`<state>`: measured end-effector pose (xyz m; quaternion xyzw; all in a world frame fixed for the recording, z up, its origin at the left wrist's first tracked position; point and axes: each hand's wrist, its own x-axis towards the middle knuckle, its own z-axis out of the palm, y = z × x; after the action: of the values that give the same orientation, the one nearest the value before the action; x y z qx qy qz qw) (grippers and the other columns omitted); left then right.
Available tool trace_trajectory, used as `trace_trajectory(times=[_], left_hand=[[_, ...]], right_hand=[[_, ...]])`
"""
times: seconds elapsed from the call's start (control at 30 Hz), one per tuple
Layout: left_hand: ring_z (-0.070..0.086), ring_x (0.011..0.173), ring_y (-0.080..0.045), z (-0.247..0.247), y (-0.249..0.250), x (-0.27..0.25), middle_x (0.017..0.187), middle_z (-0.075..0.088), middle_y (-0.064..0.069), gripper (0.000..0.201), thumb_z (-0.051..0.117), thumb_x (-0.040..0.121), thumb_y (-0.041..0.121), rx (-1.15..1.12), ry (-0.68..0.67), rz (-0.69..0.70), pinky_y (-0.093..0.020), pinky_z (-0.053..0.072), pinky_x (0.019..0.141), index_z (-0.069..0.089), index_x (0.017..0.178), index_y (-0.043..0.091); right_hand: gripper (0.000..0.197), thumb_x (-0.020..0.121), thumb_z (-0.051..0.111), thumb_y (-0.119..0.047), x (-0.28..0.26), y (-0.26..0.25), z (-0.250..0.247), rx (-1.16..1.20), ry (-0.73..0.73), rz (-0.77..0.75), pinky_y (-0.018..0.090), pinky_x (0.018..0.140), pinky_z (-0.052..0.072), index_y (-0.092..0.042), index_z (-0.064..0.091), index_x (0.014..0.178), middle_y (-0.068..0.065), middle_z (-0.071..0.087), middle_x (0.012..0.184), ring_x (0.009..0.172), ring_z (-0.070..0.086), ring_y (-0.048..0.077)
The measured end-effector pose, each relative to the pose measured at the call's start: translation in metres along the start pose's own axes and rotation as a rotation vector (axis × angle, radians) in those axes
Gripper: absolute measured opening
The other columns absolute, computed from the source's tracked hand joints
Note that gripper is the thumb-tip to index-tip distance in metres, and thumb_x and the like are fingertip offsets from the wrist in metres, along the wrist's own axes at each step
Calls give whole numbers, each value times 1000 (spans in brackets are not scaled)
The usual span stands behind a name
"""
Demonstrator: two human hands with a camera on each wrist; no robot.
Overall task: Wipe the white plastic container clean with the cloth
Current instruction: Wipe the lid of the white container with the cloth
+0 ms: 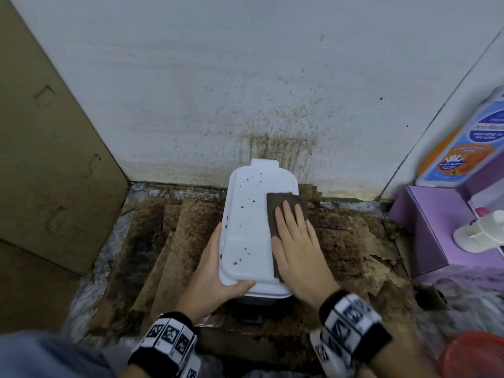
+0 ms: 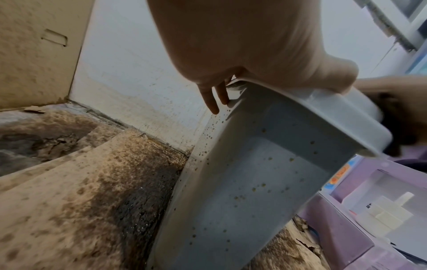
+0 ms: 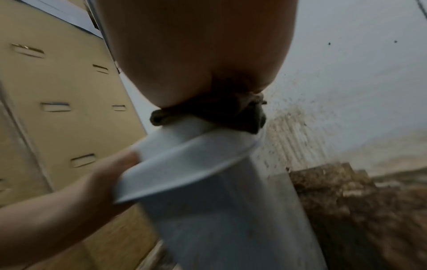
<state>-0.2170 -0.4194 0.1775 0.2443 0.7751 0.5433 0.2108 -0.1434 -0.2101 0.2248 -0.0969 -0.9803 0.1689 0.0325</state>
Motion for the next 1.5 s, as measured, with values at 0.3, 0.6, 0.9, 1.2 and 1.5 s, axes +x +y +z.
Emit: trace_trajectory(times=[0.3,0.6,0.9,1.2,1.5], left_hand=[[23,155,-7,2,0,0,167,18,25,123,87,73,58,-25,0,9,-55,33,121,0,159,53],[24,155,-7,-1,5,-1,167,19,25,120,88,76,53,-68,-32,16,-56,32,122,0,159,55],[30,150,3,-1,11,-2,163,24,32,117,87,75,49,-102,-42,22,-41,36,120,4,158,56],[28,152,0,-1,9,-2,165,23,28,121,89,71,56,-77,-34,4,-52,35,121,4,157,58],[29,148,7,-1,13,-3,161,23,37,114,85,69,64,-61,-30,20,-37,35,118,6,150,70]], right_hand=[[58,110,21,-35,-45,-14,14,155,52,-6,33,127,4,-20,-2,161,-8,-16,168,154,-17,10],[63,108,27,-45,51,42,-8,731,-107,139,24,122,2,-36,-10,158,-22,-22,163,147,-13,-9],[61,102,26,-64,73,64,-1,1013,-159,184,35,119,14,-59,-8,151,-27,-17,163,147,1,-2],[55,103,28,-60,37,51,-14,1032,-222,261,42,111,43,-68,-5,147,-25,47,144,124,58,9],[52,108,27,-45,-30,28,-12,937,-190,241,5,102,34,-63,1,150,-27,49,145,124,51,-12]])
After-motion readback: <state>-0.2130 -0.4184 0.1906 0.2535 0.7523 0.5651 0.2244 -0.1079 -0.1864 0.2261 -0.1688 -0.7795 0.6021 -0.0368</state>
